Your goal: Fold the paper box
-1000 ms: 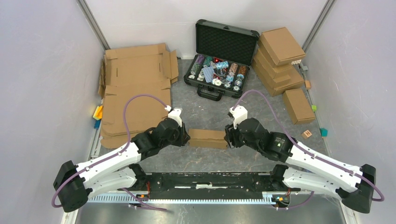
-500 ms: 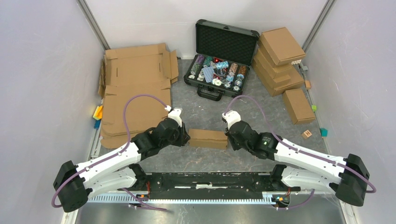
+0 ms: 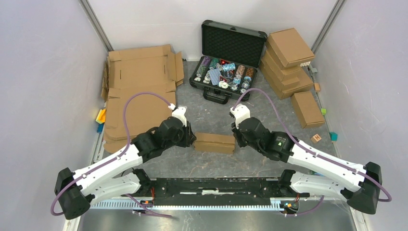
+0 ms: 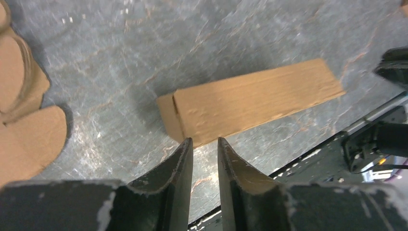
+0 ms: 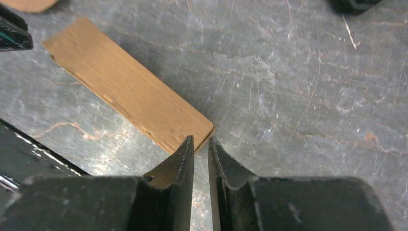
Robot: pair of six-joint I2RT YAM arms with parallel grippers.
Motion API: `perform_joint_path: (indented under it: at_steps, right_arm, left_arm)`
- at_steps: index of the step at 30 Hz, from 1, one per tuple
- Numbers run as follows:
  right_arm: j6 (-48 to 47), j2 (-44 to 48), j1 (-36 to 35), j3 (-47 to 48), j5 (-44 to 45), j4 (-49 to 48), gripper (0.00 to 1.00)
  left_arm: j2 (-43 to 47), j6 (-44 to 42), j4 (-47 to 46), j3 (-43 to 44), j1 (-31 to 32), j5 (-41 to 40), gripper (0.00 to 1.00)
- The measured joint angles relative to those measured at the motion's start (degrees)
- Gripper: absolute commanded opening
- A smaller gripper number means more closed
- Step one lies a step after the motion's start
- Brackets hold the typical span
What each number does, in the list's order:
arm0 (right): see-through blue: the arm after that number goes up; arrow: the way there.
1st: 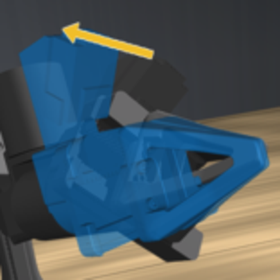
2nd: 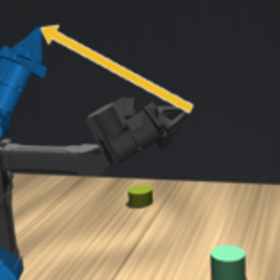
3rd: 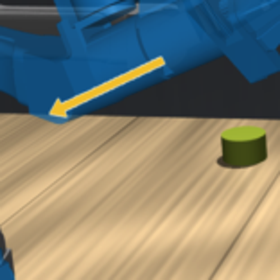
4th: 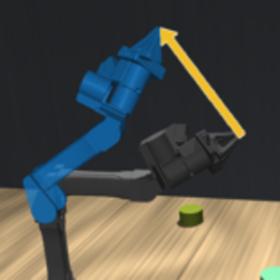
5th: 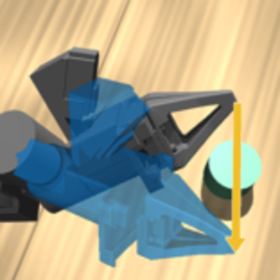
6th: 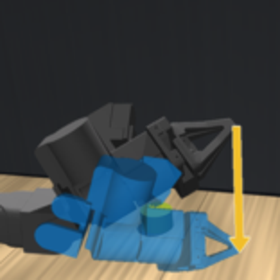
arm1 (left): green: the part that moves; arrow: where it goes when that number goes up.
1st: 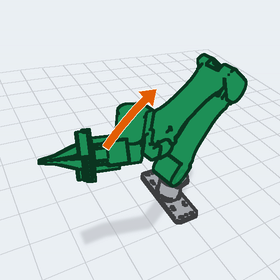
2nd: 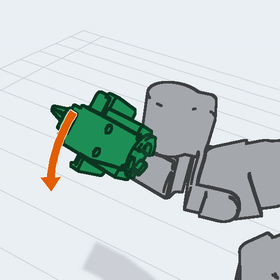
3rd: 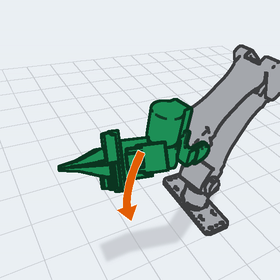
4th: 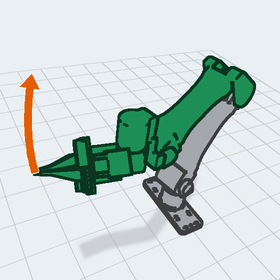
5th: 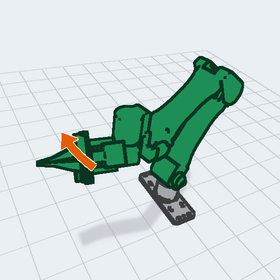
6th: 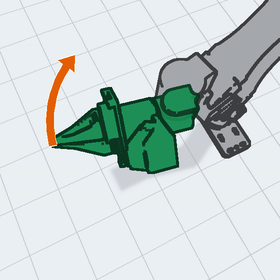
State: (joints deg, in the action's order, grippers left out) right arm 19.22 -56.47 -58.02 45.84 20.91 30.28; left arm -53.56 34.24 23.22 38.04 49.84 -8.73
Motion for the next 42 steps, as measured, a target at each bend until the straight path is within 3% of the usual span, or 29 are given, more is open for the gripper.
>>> perform_joint_path:
  at_steps: [3,7,13,21,33,42]
  right_arm:
    - [-0.50,0.11,0.00,1.51,-0.22,-0.83,0.15]
    - [-0.59,-0.37,0.00,0.57,-1.01,-1.55,0.00]
    - [0.48,-0.39,0.00,-7.13,-3.98,-4.13,0.00]
    - [1.33,-0.70,0.00,-11.80,-5.62,-4.50,0.00]
    - [-0.22,-0.66,0.00,-2.43,-6.54,-4.61,0.00]
    - [0.52,-1.20,0.00,-9.92,-6.01,-9.03,0.00]
  left_arm:
    - [-0.02,-1.01,2.10,4.26,-0.02,-0.70,0.31]
    - [-0.83,-2.36,1.55,7.78,-0.55,-1.29,0.18]
    - [-4.57,-2.51,-0.20,3.91,-0.63,0.00,0.02]
    - [-5.79,-1.84,-5.07,-1.81,-0.74,2.01,0.02]
    - [-5.31,-1.86,-3.56,-1.14,-0.74,2.01,0.02]
    - [-5.66,-1.86,-3.72,-1.14,-0.74,2.27,0.02]
